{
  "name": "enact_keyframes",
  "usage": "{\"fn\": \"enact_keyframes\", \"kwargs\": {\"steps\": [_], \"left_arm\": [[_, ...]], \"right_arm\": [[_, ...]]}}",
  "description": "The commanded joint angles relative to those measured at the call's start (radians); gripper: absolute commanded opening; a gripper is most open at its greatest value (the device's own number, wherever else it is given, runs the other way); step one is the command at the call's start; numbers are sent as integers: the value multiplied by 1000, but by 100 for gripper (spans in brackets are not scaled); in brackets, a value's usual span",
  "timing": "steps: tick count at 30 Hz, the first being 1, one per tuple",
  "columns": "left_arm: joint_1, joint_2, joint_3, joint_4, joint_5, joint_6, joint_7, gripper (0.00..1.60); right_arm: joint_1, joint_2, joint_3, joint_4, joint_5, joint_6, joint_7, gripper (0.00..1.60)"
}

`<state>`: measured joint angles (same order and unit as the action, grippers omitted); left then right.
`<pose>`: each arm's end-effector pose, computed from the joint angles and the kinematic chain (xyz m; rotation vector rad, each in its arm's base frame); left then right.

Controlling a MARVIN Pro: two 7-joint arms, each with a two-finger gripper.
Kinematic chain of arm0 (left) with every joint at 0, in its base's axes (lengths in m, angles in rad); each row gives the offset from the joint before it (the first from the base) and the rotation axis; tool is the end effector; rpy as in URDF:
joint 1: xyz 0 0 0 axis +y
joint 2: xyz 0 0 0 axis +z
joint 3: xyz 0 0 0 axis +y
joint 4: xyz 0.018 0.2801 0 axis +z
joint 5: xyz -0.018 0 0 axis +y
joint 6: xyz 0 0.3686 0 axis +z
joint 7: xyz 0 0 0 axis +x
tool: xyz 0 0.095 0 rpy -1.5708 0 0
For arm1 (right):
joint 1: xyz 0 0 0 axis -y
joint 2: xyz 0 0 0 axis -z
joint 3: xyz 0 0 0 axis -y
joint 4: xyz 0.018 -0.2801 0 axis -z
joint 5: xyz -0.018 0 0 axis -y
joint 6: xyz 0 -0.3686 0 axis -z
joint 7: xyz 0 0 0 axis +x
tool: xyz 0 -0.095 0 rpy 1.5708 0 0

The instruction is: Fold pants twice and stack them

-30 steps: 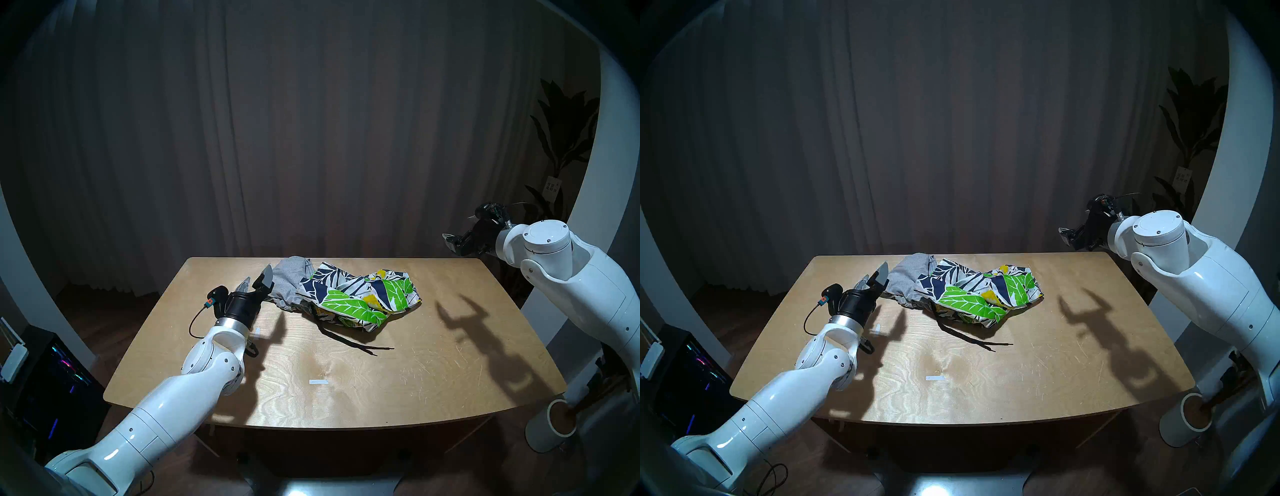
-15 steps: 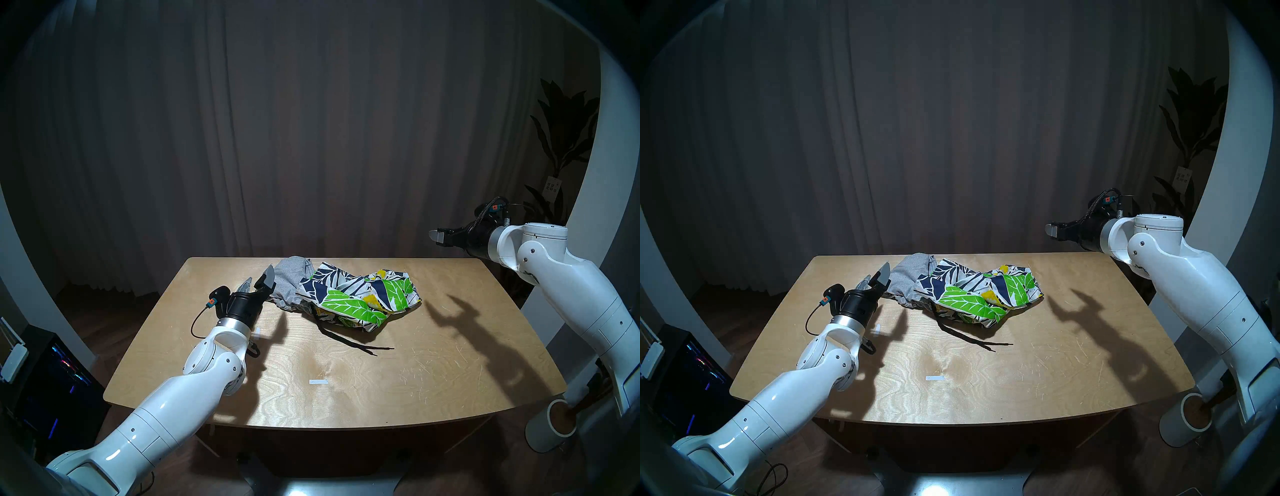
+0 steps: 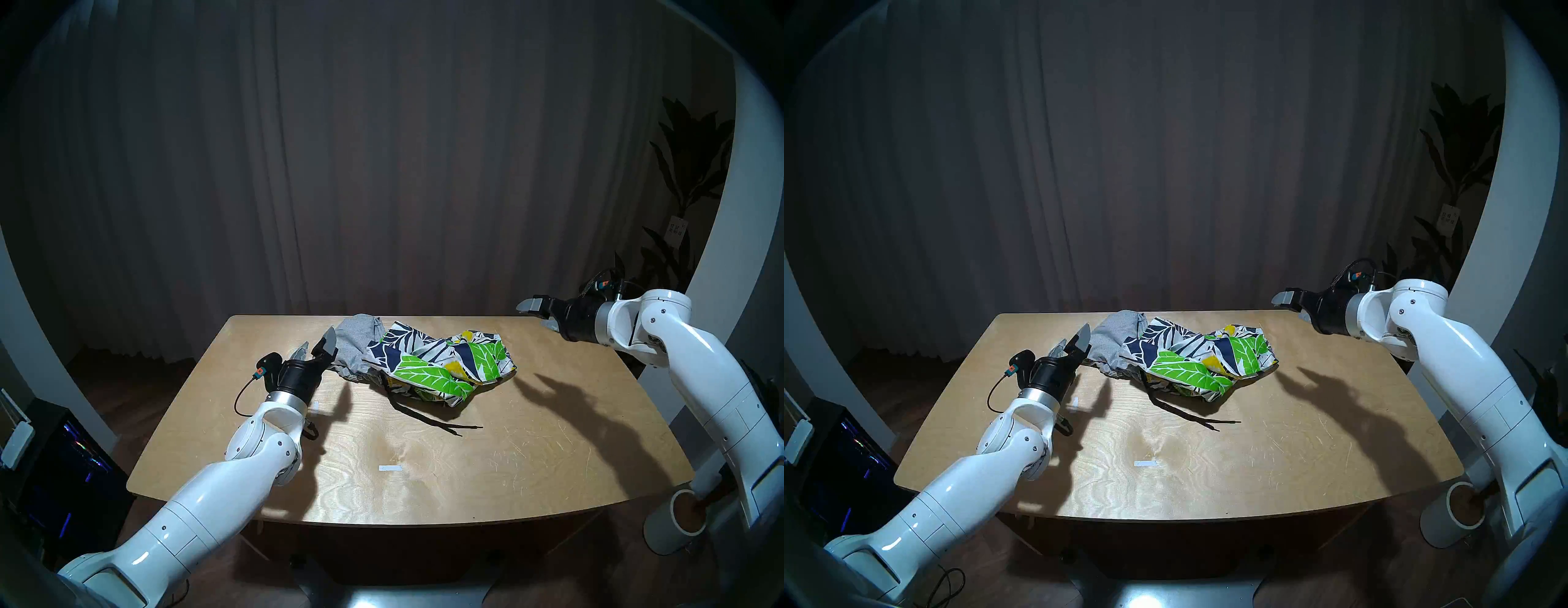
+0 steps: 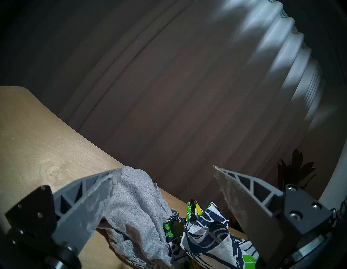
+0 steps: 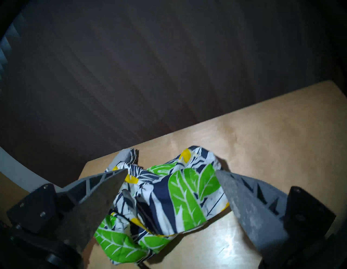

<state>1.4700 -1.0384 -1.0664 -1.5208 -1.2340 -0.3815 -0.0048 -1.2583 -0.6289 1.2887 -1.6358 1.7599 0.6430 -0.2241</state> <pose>0.4657 -0.0155 -0.3223 1.7149 0.4639 1.7760 0.5029 -0.1174 -0.1673 -2.2576 0.2860 -1.0892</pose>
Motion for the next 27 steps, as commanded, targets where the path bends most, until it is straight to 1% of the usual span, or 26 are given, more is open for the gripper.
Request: {"fn": "enact_keyframes", "kwargs": {"steps": [1, 4, 6, 7, 9, 12, 13, 14, 15, 17, 18, 20, 21, 23, 25, 26, 27], "left_arm": [[-11, -1, -4, -10, 1, -1, -4, 160], [-10, -2, -3, -9, 1, -1, -5, 160], [-10, -2, -3, -9, 2, -1, -5, 160], [-9, -3, -3, -9, 2, -2, -5, 160], [-6, -3, -4, -9, 1, -3, -5, 160], [-2, -4, -5, -9, 1, -5, -4, 160], [-1, -4, -6, -9, 1, -7, -4, 160], [-1, -4, -6, -9, 1, -7, -4, 160], [2, -4, -8, -9, -1, -9, -2, 160], [6, -3, -10, -8, -2, -11, -2, 160], [9, -3, -12, -9, -2, -13, -1, 160], [11, -3, -13, -9, -3, -14, -1, 160], [16, -2, -17, -10, -4, -17, 0, 160], [22, -1, -22, -11, -7, -21, 1, 160], [27, 0, -26, -11, -9, -25, 1, 160], [29, 0, -28, -12, -10, -26, 1, 160], [29, 0, -28, -12, -10, -26, 1, 160]], "right_arm": [[-42, -43, 65, 19, 142, -44, -46, 160], [-57, -57, 92, 44, 206, -74, -85, 160], [-58, -64, 98, 54, 221, -83, -93, 160], [-65, -76, 109, 64, 264, -99, -129, 160], [-72, -96, 114, 67, 309, -117, -172, 160], [-74, -124, 110, 59, 360, -142, -228, 160], [-74, -131, 106, 53, 379, -157, -262, 160], [-74, -131, 106, 53, 379, -157, -262, 160], [-74, -152, 108, 46, 415, -182, -298, 160], [-72, -163, 105, 36, 441, -208, -336, 160], [-73, -174, 107, 31, 465, -229, -372, 160], [-74, -173, 101, 30, 468, -244, -375, 160], [-71, -183, 101, 20, 497, -284, -428, 160], [-69, -186, 101, 11, 518, -326, -477, 160], [-69, -189, 104, 11, 540, -345, -502, 160], [-66, -186, 100, 3, 545, -369, -530, 160], [-66, -186, 100, 3, 545, -369, -530, 160]]}}
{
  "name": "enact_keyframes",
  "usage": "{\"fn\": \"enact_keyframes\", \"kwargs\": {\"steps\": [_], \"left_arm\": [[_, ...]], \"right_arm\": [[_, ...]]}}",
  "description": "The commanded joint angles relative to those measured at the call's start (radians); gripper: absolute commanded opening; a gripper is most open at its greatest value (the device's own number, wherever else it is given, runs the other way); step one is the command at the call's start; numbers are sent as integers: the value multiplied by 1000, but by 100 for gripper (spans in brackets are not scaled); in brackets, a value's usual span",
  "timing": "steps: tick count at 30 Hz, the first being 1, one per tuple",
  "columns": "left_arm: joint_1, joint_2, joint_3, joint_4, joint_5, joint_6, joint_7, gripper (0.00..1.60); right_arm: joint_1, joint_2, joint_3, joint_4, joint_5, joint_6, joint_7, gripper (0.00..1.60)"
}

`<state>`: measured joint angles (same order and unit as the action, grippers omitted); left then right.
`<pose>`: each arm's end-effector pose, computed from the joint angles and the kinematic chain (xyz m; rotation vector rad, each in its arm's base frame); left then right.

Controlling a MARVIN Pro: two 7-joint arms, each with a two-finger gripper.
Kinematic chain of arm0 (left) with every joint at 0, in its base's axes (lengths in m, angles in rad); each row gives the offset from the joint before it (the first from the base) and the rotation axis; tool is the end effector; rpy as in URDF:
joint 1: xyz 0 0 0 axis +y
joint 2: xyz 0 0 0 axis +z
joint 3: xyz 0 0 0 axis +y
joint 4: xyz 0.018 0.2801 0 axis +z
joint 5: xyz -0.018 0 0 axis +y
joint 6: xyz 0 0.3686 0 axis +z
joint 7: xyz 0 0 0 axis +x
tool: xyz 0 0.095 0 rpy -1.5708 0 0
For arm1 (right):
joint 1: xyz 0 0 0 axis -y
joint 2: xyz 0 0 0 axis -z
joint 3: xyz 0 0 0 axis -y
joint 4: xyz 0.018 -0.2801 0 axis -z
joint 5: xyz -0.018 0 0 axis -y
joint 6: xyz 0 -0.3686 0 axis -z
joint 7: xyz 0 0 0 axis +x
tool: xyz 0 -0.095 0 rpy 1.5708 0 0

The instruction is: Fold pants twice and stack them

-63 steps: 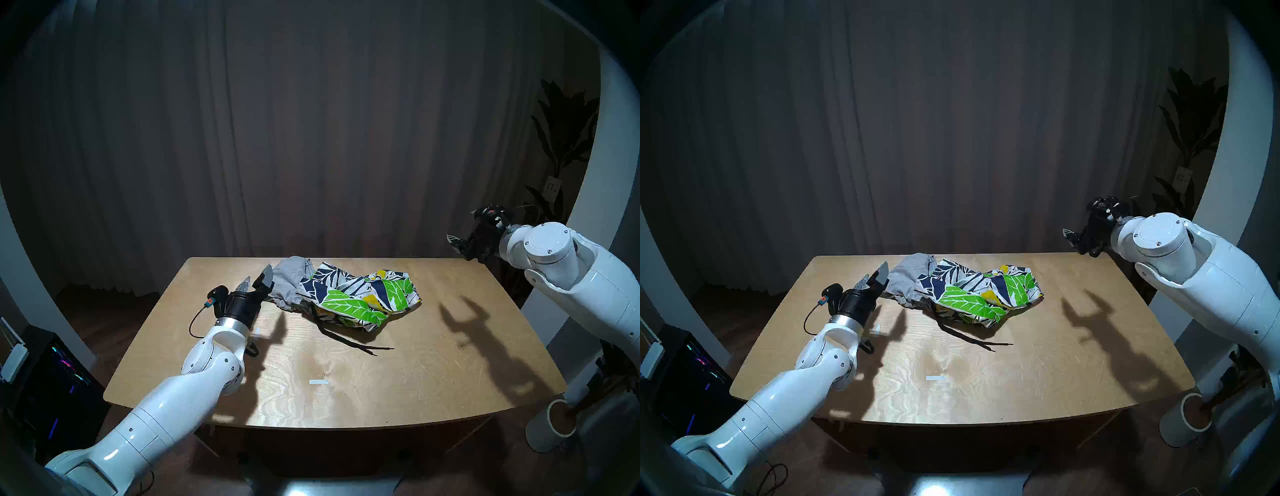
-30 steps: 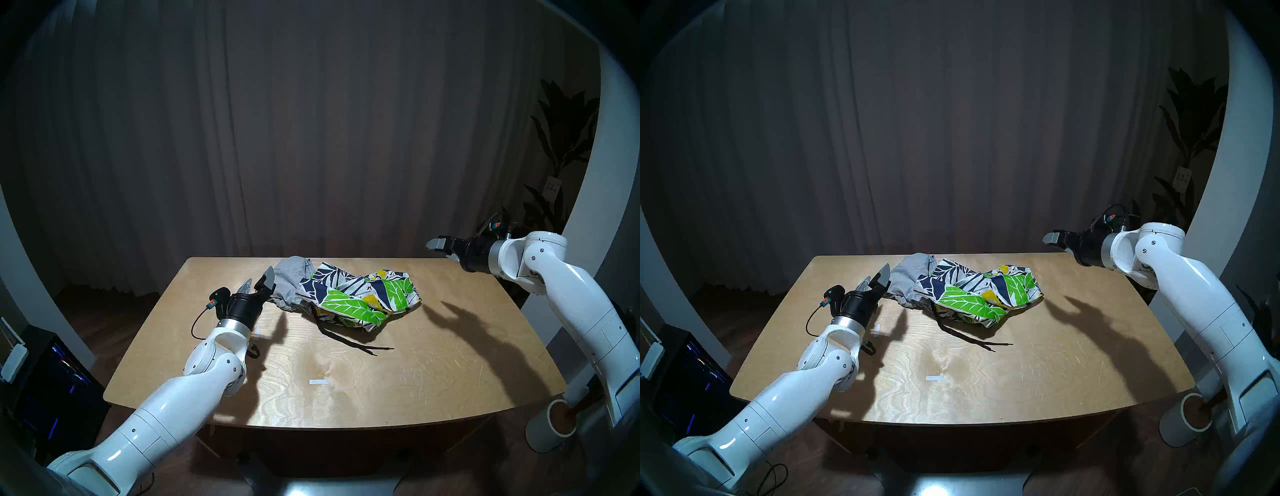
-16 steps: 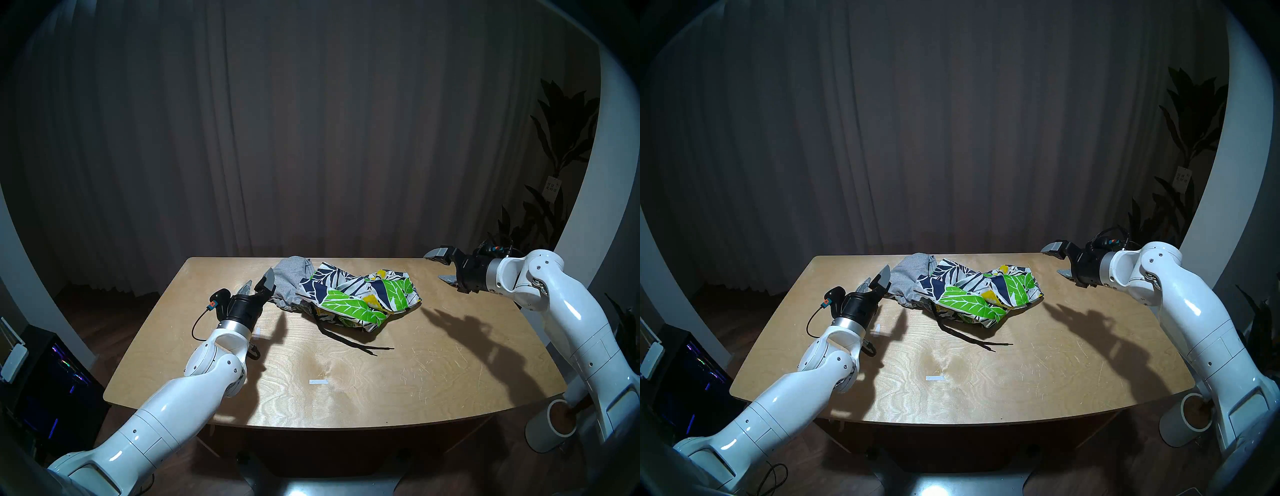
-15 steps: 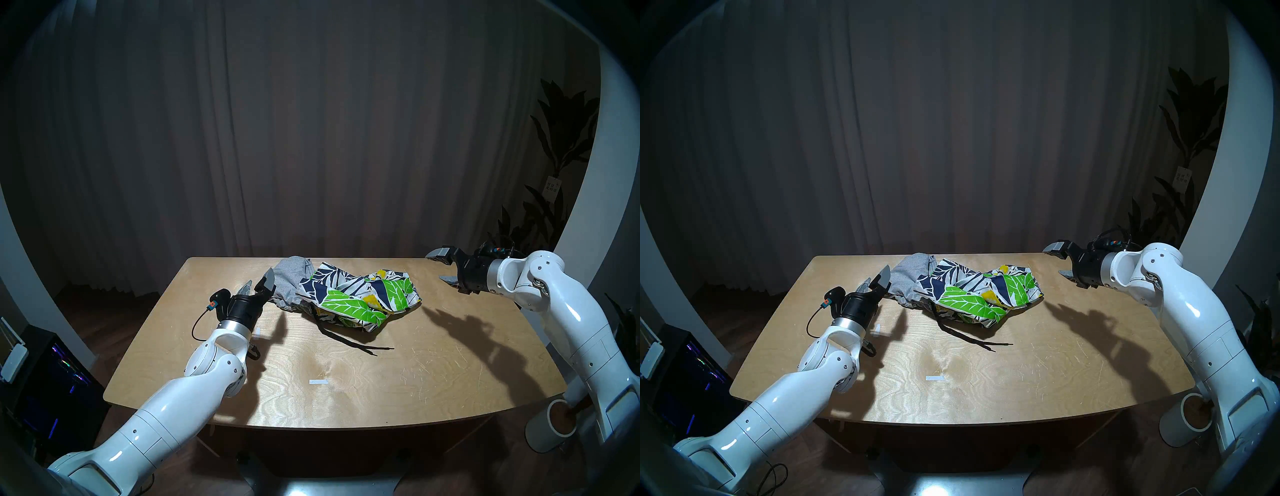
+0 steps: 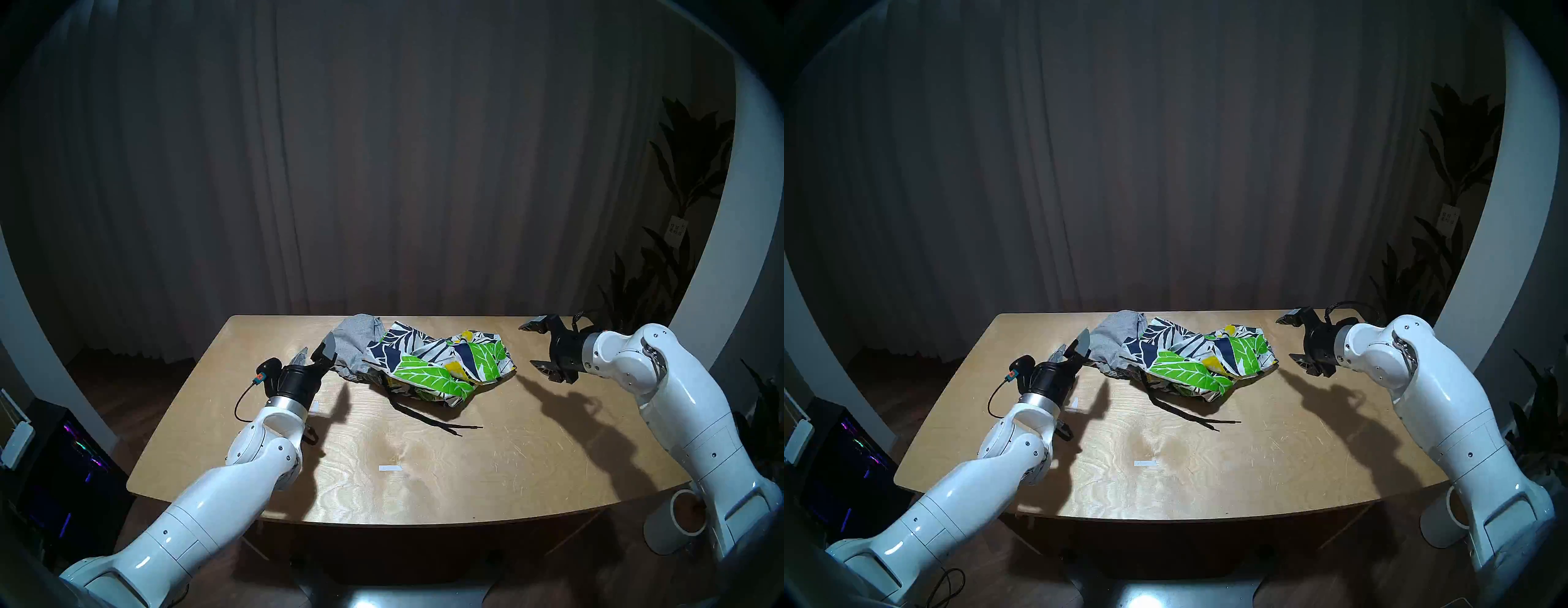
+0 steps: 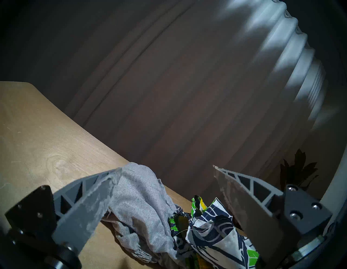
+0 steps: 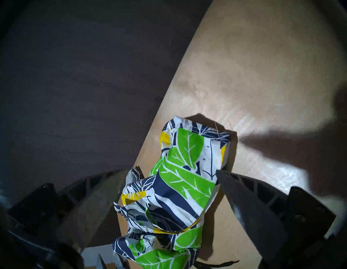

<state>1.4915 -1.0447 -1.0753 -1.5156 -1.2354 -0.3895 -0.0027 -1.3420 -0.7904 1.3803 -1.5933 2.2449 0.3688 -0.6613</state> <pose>0.4604 -0.0126 -0.3317 1.7270 0.4926 1.7706 0.5008 -0.1213 -0.2180 -2.0083 1.0685 -0.7597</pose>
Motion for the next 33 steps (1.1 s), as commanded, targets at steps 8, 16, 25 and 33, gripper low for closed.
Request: {"fn": "enact_keyframes", "kwargs": {"steps": [8, 16, 25, 33], "left_arm": [[25, 25, -27, -32, -22, -10, -4, 160], [9, 50, -7, -53, -9, 37, 11, 160], [-18, 40, 9, -60, 11, 79, 49, 160], [-43, 19, 30, -55, 34, 102, 88, 160]], "right_arm": [[79, -41, -75, -115, 52, -261, -289, 160], [184, -99, -173, -106, -126, -364, -370, 160], [247, -107, -211, -2, -191, -385, -407, 160], [251, -124, -213, 47, -187, -378, -380, 160]]}}
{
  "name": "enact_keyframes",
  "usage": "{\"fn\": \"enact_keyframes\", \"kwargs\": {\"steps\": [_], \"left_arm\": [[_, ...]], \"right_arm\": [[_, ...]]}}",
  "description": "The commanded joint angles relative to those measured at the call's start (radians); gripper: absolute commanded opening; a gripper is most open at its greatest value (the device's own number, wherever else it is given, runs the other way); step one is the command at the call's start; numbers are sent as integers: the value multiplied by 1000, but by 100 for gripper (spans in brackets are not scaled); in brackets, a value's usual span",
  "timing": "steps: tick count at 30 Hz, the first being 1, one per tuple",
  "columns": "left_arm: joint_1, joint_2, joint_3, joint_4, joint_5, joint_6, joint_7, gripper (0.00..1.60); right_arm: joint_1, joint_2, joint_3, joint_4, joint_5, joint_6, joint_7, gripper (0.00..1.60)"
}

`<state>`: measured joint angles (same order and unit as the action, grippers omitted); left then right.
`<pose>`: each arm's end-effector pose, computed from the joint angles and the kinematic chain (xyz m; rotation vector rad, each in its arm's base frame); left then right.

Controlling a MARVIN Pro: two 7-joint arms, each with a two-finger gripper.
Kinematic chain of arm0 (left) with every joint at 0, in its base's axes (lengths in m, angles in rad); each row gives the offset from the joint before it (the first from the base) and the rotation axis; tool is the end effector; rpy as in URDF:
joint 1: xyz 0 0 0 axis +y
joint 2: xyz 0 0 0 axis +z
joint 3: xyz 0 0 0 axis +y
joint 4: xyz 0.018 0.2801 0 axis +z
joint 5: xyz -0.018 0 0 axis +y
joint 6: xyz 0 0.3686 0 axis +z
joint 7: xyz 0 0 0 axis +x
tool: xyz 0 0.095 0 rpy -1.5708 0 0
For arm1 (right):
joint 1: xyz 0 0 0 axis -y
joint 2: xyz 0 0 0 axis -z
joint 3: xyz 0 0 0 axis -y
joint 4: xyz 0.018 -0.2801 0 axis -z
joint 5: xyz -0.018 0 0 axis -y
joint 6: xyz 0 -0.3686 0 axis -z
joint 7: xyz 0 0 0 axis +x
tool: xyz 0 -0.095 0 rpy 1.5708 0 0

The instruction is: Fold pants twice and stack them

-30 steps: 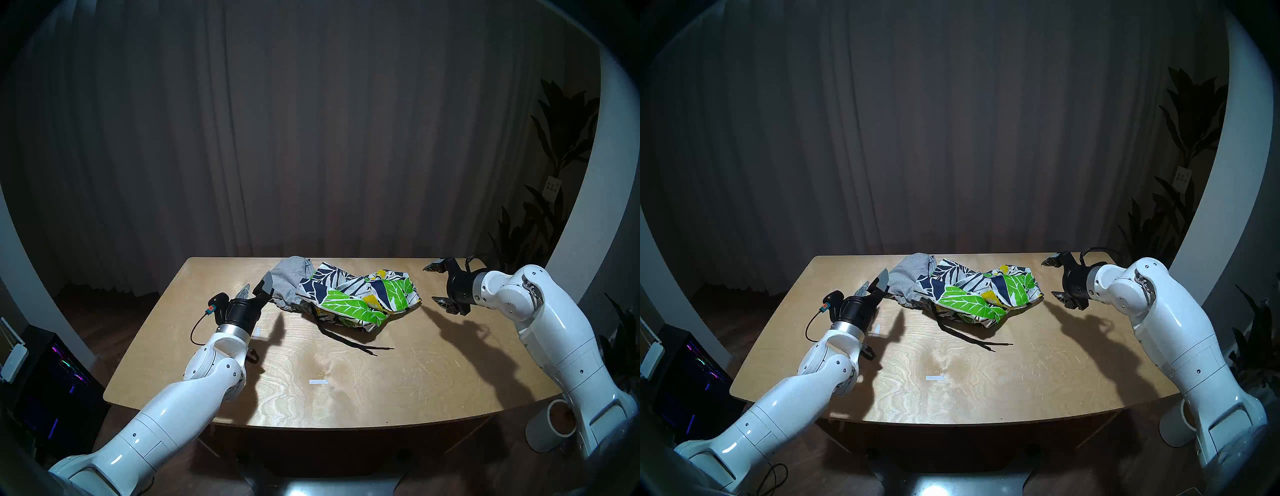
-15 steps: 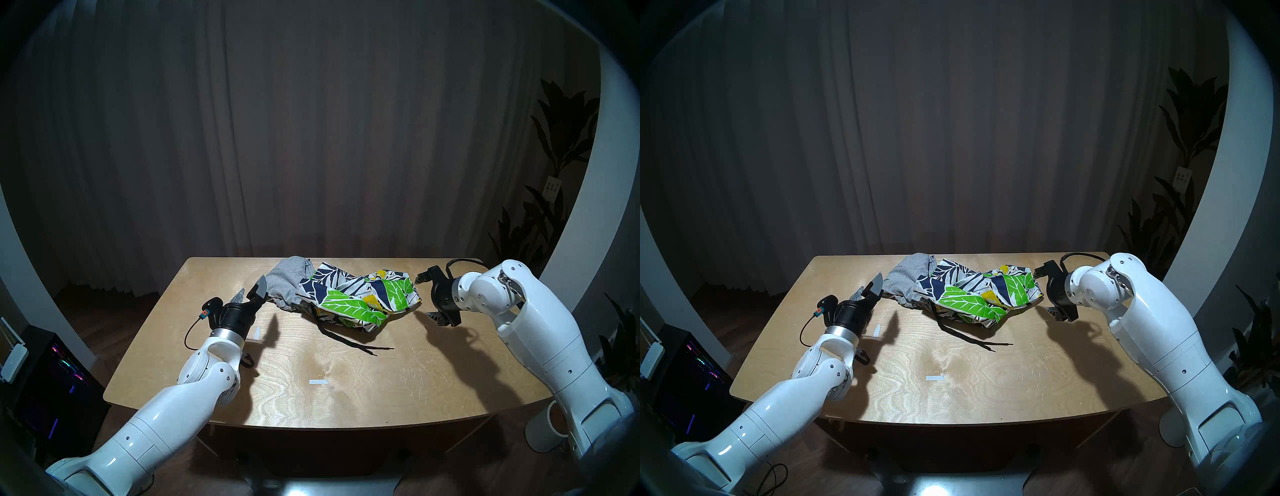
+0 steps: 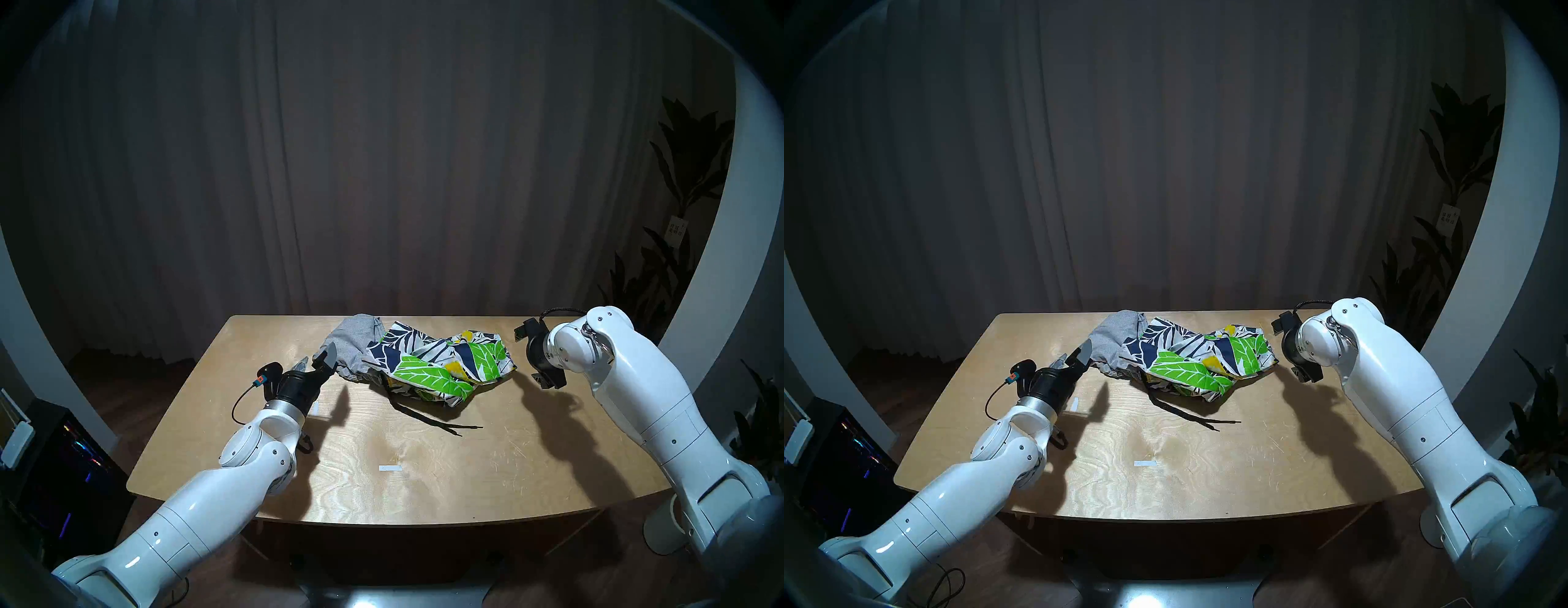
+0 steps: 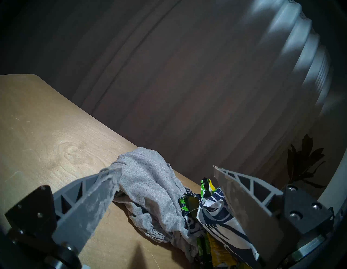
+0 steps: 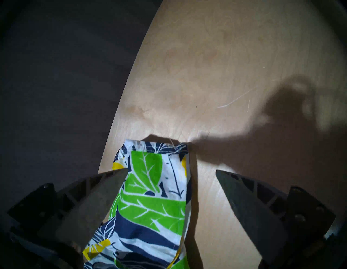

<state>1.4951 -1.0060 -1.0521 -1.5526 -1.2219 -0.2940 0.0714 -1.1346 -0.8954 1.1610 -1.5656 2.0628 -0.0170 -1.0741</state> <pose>0.4549 -0.0167 -0.3364 1.8617 0.4482 1.6915 0.5228 -0.0721 -0.2216 -2.1722 1.5210 -0.8482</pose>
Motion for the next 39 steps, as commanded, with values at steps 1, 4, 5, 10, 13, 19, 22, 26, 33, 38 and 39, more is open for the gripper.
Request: {"fn": "enact_keyframes", "kwargs": {"steps": [1, 4, 5, 10, 13, 19, 22, 26, 33, 38, 39], "left_arm": [[-49, -22, 9, -19, 23, 8, 17, 160], [-54, -26, 15, -22, 30, 14, 30, 160], [-55, -27, 16, -23, 32, 15, 34, 160], [-54, -27, 21, -36, 47, 22, 63, 160], [-50, -27, 22, -43, 54, 24, 77, 160], [-46, -27, 25, -57, 70, 27, 107, 160], [-44, -28, 29, -63, 78, 31, 123, 160], [-44, -29, 35, -70, 89, 35, 143, 160], [-46, -32, 42, -80, 106, 40, 180, 160], [-50, -38, 44, -79, 111, 42, 193, 160], [-52, -41, 45, -77, 113, 43, 197, 160]], "right_arm": [[46, -24, 3, 24, -8, 7, 35, 160], [54, -42, -12, 42, -18, 12, 49, 160], [57, -48, -16, 48, -21, 11, 53, 160], [69, -73, -38, 92, -29, 14, 71, 160], [72, -81, -47, 114, -35, 14, 88, 160], [86, -98, -54, 160, -37, 20, 123, 160], [98, -112, -64, 193, -42, 28, 138, 160], [107, -130, -74, 230, -46, 36, 157, 160], [132, -162, -90, 290, -52, 53, 189, 136], [152, -176, -94, 319, -56, 61, 203, 103], [160, -179, -97, 333, -59, 66, 210, 99]]}}
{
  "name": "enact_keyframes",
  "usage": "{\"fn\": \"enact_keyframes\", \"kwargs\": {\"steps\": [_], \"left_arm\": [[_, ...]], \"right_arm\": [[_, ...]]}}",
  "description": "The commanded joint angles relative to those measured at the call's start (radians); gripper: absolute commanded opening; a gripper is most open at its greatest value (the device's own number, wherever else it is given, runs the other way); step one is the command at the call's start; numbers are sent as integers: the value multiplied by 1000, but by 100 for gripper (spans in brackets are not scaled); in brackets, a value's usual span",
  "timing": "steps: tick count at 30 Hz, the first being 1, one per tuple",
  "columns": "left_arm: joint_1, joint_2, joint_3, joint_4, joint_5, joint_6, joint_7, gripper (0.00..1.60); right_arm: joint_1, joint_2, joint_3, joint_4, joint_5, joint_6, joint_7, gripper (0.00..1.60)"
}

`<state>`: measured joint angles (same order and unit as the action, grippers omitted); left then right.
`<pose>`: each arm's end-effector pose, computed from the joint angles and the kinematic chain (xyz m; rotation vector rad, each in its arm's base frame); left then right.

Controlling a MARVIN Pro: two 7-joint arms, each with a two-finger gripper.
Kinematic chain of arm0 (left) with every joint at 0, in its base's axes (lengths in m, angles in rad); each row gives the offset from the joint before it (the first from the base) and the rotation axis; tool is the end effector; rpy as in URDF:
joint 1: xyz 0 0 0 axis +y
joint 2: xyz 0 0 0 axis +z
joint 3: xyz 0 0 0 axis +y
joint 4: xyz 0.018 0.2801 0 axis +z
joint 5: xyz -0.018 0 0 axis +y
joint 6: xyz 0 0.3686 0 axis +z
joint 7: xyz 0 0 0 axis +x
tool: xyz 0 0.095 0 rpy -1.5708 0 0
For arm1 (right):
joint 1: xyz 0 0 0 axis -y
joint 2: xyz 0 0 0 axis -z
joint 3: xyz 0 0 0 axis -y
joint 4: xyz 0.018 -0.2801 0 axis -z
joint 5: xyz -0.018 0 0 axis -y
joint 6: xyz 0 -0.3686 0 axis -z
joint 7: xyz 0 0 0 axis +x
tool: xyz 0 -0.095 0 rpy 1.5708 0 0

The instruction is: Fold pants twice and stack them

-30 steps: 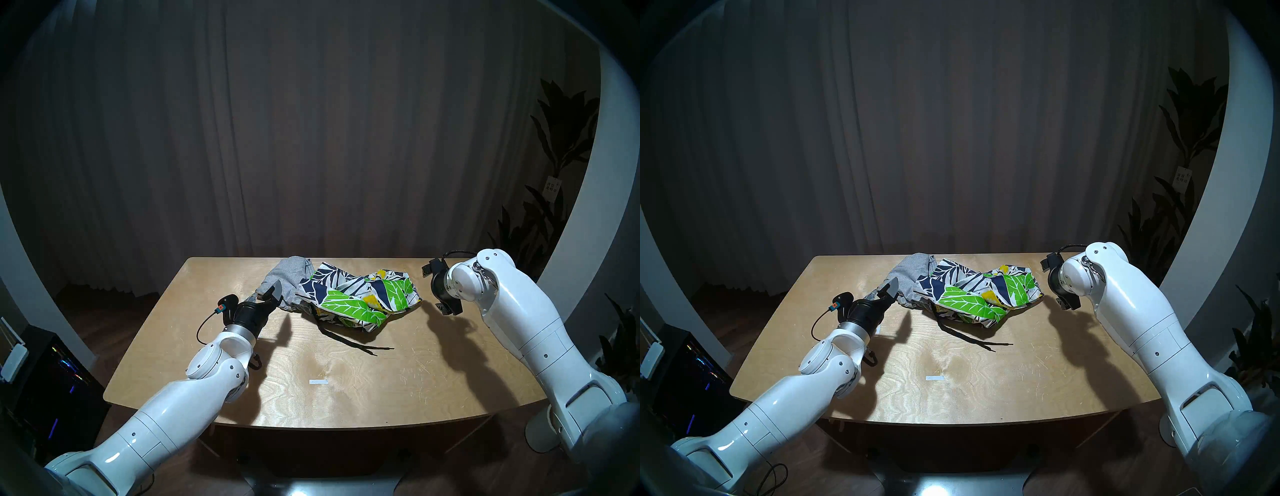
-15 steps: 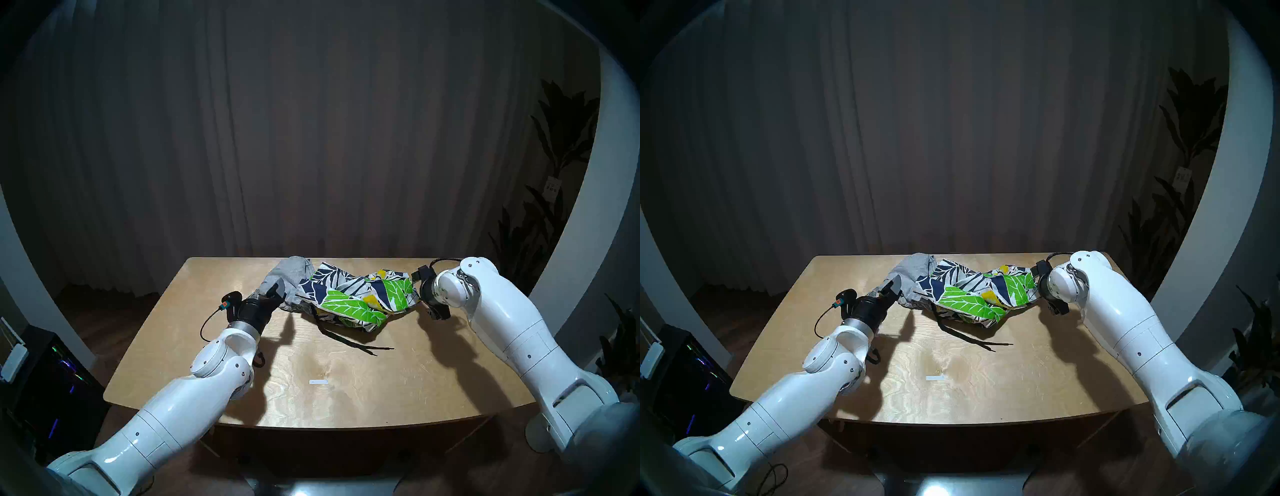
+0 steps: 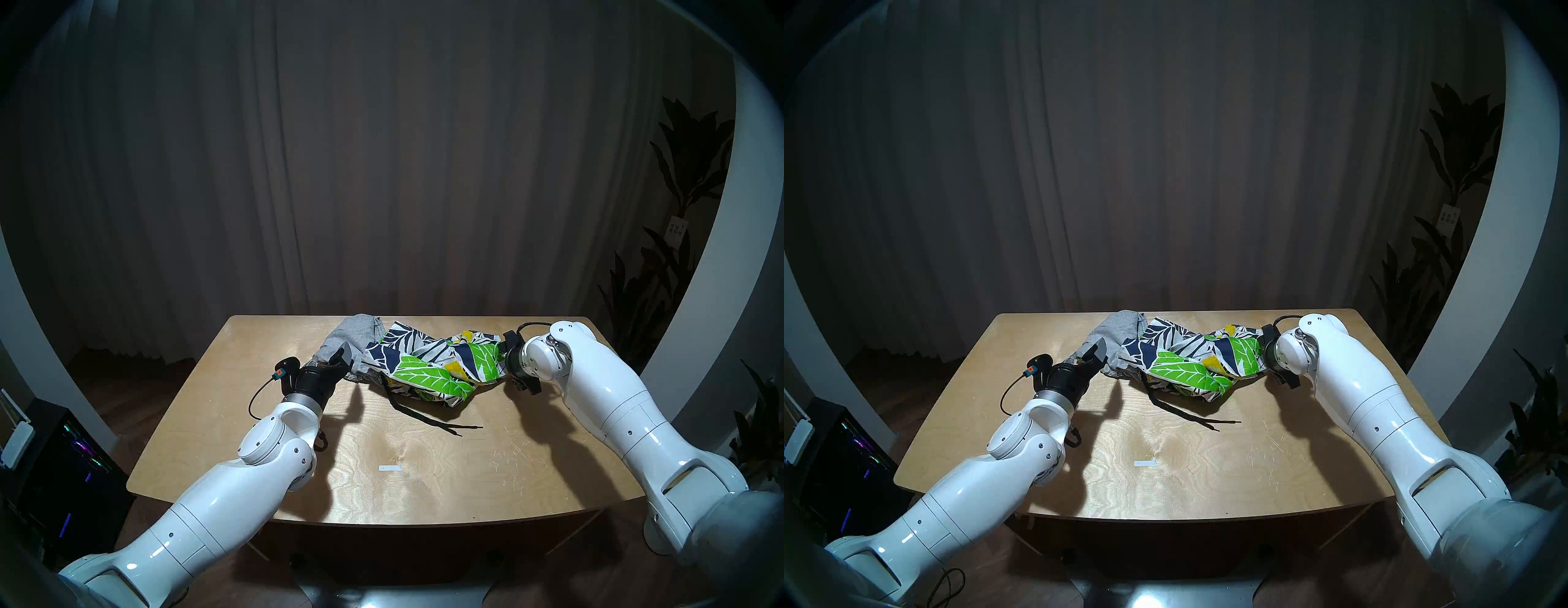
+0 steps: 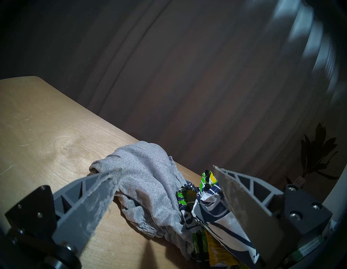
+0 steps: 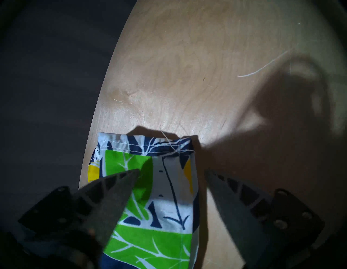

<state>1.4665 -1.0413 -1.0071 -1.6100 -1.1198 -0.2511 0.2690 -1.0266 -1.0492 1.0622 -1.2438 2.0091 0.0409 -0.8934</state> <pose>0.4553 -0.0486 -0.3223 1.9661 0.4604 1.7110 0.5628 -0.0549 -0.2928 -2.1763 1.4950 -0.7922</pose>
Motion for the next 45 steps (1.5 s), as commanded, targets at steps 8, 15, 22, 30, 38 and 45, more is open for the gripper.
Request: {"fn": "enact_keyframes", "kwargs": {"steps": [8, 15, 22, 30, 38, 45], "left_arm": [[-33, -15, -1, -11, 14, 0, 7, 160], [-34, -20, -6, -6, 13, -5, 2, 160], [-30, -24, -12, -4, 9, -13, -7, 160], [-12, -17, -27, -13, 7, -29, -6, 160], [25, -3, -54, -32, 6, -60, 3, 160], [62, 12, -82, -47, 3, -90, 12, 160]], "right_arm": [[71, -29, 6, 25, -15, 20, 55, 20], [99, -11, 20, -5, -27, 33, 63, 0], [167, -34, 4, 0, -43, 72, 42, 0], [235, -124, -26, 33, -73, 88, -3, 0], [335, -253, -81, 83, -100, 75, -44, 0], [389, -324, -115, 131, -120, 70, -52, 0]]}}
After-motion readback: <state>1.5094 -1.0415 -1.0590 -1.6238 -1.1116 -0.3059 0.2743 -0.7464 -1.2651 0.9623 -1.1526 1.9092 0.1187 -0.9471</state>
